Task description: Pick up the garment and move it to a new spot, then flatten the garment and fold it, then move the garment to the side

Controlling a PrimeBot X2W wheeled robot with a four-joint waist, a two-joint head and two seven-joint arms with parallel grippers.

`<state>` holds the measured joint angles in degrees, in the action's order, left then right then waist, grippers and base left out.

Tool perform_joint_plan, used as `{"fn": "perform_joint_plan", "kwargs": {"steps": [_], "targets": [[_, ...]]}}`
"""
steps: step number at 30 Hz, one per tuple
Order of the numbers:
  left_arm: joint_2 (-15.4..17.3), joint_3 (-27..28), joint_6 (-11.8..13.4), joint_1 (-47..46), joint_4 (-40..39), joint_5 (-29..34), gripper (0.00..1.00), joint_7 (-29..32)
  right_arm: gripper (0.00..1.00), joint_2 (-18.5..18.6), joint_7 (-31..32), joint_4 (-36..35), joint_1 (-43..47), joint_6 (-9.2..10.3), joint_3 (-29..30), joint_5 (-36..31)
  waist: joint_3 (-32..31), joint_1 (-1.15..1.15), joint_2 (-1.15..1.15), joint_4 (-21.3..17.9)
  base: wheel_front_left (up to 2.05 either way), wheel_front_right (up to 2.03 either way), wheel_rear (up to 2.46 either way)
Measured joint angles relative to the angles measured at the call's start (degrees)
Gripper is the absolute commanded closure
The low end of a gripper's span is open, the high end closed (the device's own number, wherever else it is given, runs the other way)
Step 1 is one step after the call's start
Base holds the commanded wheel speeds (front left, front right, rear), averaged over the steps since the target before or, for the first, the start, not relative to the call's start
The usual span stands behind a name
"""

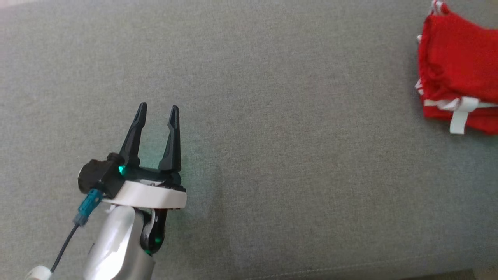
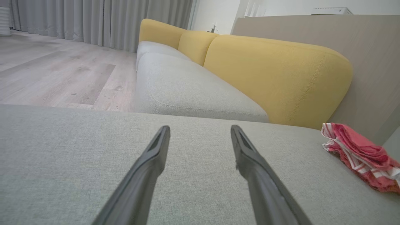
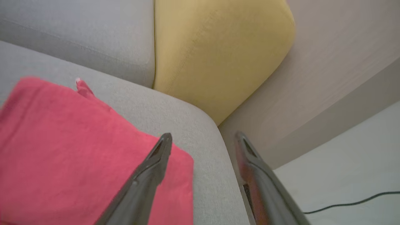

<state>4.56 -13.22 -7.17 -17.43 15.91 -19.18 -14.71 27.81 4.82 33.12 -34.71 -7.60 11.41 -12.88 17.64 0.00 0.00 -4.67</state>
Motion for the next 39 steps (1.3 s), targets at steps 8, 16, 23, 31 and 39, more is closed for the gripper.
{"fn": "perform_joint_plan", "kwargs": {"steps": [8,16,23,31,39], "targets": [[-0.12,0.77,0.0,1.24,-0.32,0.0,0.0,0.0,0.0,-8.57,-2.92,-8.2,0.31,0.0,-2.16,1.57,-4.59,-0.01,0.0,-0.02,0.0,0.0,0.0],[-0.83,3.26,0.0,5.6,-2.27,0.09,0.0,0.0,0.0,-22.25,-8.61,-18.35,8.09,0.0,-4.38,7.38,-9.63,-0.01,0.0,0.59,0.0,0.0,0.0],[-1.43,3.98,0.0,8.89,-3.16,0.6,0.0,0.0,0.0,-24.62,-15.74,-18.3,17.63,0.0,-6.45,19.97,-12.6,-0.02,0.0,2.16,0.0,0.0,0.0],[-1.62,3.93,0.01,12.05,-3.01,0.58,0.0,0.0,0.0,-25.02,-19.04,-12.0,25.09,0.0,-13.41,26.91,-14.48,-0.01,0.0,3.72,0.0,0.0,0.0],[-1.66,3.85,0.0,12.25,-2.54,0.35,0.0,0.0,0.0,-25.07,-19.19,-13.4,25.22,0.0,-15.55,27.49,-15.26,0.0,0.0,4.22,0.0,0.0,0.0]]}}
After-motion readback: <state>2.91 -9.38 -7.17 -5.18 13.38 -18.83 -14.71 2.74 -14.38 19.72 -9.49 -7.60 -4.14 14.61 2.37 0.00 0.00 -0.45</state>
